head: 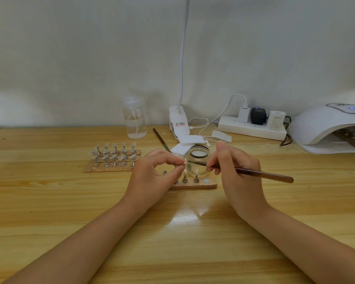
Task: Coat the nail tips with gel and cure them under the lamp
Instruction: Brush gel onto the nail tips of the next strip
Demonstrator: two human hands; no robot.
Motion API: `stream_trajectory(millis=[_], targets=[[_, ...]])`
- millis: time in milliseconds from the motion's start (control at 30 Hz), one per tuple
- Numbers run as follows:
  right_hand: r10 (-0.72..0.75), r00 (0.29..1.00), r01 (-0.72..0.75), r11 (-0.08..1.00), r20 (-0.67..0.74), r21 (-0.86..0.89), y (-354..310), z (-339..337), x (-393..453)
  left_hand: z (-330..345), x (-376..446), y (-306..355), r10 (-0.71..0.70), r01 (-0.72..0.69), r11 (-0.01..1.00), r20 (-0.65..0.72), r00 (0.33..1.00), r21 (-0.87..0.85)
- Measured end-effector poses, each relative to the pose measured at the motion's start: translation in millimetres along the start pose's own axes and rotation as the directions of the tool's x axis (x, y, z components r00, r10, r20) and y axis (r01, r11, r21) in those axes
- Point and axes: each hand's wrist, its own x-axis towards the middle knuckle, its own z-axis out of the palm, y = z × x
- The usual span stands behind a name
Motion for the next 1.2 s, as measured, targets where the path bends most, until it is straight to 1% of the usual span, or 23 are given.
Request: stream_trajectory(millis=[100,233,367,533,600,767,967,1067,1200], targets=[[-0.037,0.999,0.038,0.997,0.027,-0.065,-0.9,1.6,0.1,-0.1,0.0,-0.5,0.007,-0.007,1.000,0.001,1.000,-0.001],[-0.009,0.999,0.014,0.995,0.049,-0.096,0.0,1.9,0.0,0.9,0.1,-1.3,0.007,-0.007,1.000,-0.005,1.000,0.000],[0.013,0.999,-0.013,1.000,0.034,-0.018,-0.4,0.2,-1.0,1.0,-0.3,-1.4,0.006,-0.006,1.000,-0.009,1.000,-0.002],[0.078,0.997,-0.077,0.995,-0.020,0.056,-0.4,-0.7,-0.6,0.3,-0.1,-1.6,0.007,-0.008,1.000,-0.008,1.000,-0.008],[0.084,0.996,-0.083,0.995,-0.031,0.051,0.3,0.2,0.2,0.4,-0.2,-1.5,0.010,-0.010,1.000,-0.011,1.000,-0.011],[0.081,0.997,-0.081,0.997,0.011,0.019,-0.1,3.1,0.0,0.3,-0.2,-2.2,0.019,-0.019,1.000,-0.011,1.000,-0.011],[0.118,0.993,-0.118,0.987,0.008,0.105,-1.7,2.0,-2.6,0.3,0.1,-2.3,0.020,-0.020,1.000,-0.011,1.000,0.007],[0.121,0.993,-0.122,0.987,0.015,0.104,-2.4,1.1,-2.8,0.2,-0.2,-2.5,0.013,-0.013,1.000,-0.016,1.000,-0.004],[0.106,0.994,-0.102,0.988,-0.037,0.116,-2.9,-1.1,-0.9,0.8,0.1,-3.2,0.003,-0.003,1.000,-0.030,1.000,-0.014]])
